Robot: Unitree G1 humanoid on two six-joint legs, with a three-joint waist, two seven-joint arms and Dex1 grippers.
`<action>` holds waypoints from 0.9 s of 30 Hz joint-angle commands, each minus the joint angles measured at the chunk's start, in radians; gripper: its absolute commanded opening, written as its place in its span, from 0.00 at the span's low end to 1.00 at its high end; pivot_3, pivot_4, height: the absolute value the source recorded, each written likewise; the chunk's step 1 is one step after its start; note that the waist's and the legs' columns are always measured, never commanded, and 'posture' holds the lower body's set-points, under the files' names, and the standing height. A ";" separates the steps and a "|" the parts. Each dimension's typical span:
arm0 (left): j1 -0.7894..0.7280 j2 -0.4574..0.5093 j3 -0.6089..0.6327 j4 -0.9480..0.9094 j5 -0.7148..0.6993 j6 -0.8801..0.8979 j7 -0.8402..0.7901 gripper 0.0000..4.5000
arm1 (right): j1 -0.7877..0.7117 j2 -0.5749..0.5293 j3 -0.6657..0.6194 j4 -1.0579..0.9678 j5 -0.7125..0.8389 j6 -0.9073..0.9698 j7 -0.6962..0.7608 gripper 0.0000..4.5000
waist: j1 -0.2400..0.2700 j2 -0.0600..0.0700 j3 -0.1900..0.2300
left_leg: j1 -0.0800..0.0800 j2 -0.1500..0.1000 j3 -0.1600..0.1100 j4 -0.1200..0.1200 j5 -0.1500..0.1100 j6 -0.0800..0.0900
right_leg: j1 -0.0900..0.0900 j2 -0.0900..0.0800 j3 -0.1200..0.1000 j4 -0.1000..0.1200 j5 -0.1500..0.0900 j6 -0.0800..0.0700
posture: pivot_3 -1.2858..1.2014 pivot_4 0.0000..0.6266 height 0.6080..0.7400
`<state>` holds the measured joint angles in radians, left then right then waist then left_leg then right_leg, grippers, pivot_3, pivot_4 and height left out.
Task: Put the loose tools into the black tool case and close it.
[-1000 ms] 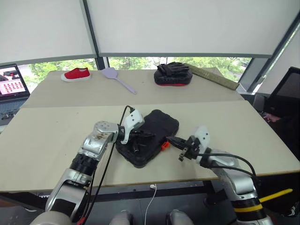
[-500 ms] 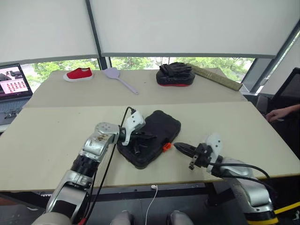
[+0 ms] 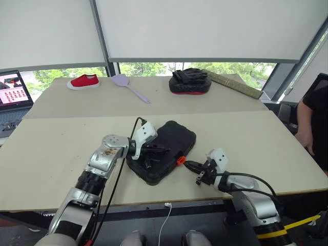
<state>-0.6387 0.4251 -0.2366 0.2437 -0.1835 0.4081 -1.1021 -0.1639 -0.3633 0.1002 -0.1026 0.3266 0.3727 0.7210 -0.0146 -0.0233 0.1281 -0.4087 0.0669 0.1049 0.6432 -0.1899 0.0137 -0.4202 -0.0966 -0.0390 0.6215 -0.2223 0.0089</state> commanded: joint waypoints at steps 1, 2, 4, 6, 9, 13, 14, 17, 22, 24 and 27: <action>0.067 0.004 -0.071 0.084 0.049 0.072 0.005 0.01 | -0.059 0.032 0.008 -0.026 0.019 -0.025 0.009 0.00 | -0.002 0.000 0.000 | 0.000 0.000 0.000 0.000 0.000 0.000 | 0.000 0.000 0.000 0.000 0.000 0.000 | 0.52 0.24 1.00; 0.068 0.004 -0.073 0.083 0.049 0.074 0.005 0.01 | -0.061 0.035 0.010 -0.025 0.018 -0.025 0.010 0.00 | -0.002 0.000 0.000 | 0.000 0.000 -0.001 0.000 0.000 0.000 | 0.000 0.001 0.000 0.000 0.000 0.000 | 0.52 0.24 1.00; 0.070 0.004 -0.076 0.080 0.049 0.078 0.004 0.01 | -0.066 0.037 0.021 -0.028 0.016 -0.022 0.018 0.00 | -0.002 0.000 0.000 | 0.001 0.001 -0.001 0.000 0.000 0.000 | -0.001 0.001 0.000 0.000 0.000 0.000 | 0.52 0.24 1.00; 0.072 0.005 -0.080 0.077 0.048 0.084 0.001 0.01 | -0.070 0.037 0.032 -0.035 0.015 -0.016 0.030 0.00 | -0.003 0.000 0.000 | 0.001 0.001 -0.002 0.000 0.000 0.000 | -0.001 0.001 0.000 0.000 0.000 0.000 | 0.52 0.24 1.00; 0.075 0.007 -0.083 0.072 0.048 0.096 0.000 0.01 | -0.074 0.040 0.039 -0.054 0.022 0.002 0.036 0.00 | -0.004 0.000 0.000 | 0.002 0.001 -0.002 -0.001 0.000 -0.001 | -0.001 0.001 0.000 0.000 0.000 0.000 | 0.52 0.24 1.00; 0.079 0.009 -0.086 0.064 0.047 0.109 0.000 0.01 | -0.075 0.047 0.038 -0.072 0.035 0.015 0.042 0.00 | -0.004 0.000 0.000 | 0.002 0.001 -0.002 -0.001 0.000 -0.001 | -0.001 0.001 0.000 0.000 0.000 0.000 | 0.52 0.24 1.00; 0.081 0.009 -0.087 0.060 0.047 0.114 0.000 0.01 | -0.073 0.051 0.034 -0.077 0.046 0.024 0.045 0.00 | -0.004 0.000 0.000 | 0.002 0.001 -0.002 -0.001 0.000 -0.001 | -0.002 0.001 0.000 0.000 0.000 0.000 | 0.52 0.24 1.00; 0.085 0.008 -0.085 0.054 0.046 0.120 0.005 0.01 | -0.074 0.063 0.023 -0.084 0.064 0.041 0.044 0.00 | -0.004 0.000 0.001 | 0.001 0.001 -0.002 -0.002 0.000 -0.001 | -0.002 0.001 0.000 0.000 0.000 0.000 | 0.52 0.24 1.00; 0.089 0.009 -0.089 0.053 0.047 0.116 0.003 0.01 | -0.107 0.091 -0.021 -0.061 0.081 0.039 0.026 0.00 | -0.004 -0.001 0.001 | 0.001 0.002 -0.003 -0.002 -0.001 -0.001 | -0.003 0.001 0.000 0.000 0.000 0.000 | 0.52 0.24 1.00; 0.088 0.011 -0.091 0.052 0.047 0.118 0.002 0.01 | -0.123 0.095 -0.050 -0.075 0.104 0.053 0.021 0.00 | -0.004 -0.001 0.003 | 0.001 0.002 -0.003 -0.003 -0.001 -0.001 | -0.003 0.001 0.000 0.000 0.000 -0.001 | 0.52 0.24 1.00; 0.087 0.013 -0.094 0.054 0.048 0.120 -0.002 0.01 | -0.121 0.081 -0.053 -0.120 0.124 0.081 0.040 0.00 | -0.005 -0.001 0.003 | -0.001 0.002 -0.003 -0.003 -0.001 -0.001 | -0.003 0.001 0.000 0.000 0.000 -0.001 | 0.52 0.24 1.00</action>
<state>-0.6306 0.4371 -0.2309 0.2107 -0.1837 0.4450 -1.0902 -0.2005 -0.3052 0.0759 -0.0889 0.3786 0.4827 0.7497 -0.0194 -0.0240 0.1315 -0.4092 0.0684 0.1014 0.6404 -0.1907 0.0123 -0.4232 -0.0954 -0.0390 0.6219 -0.2223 0.0083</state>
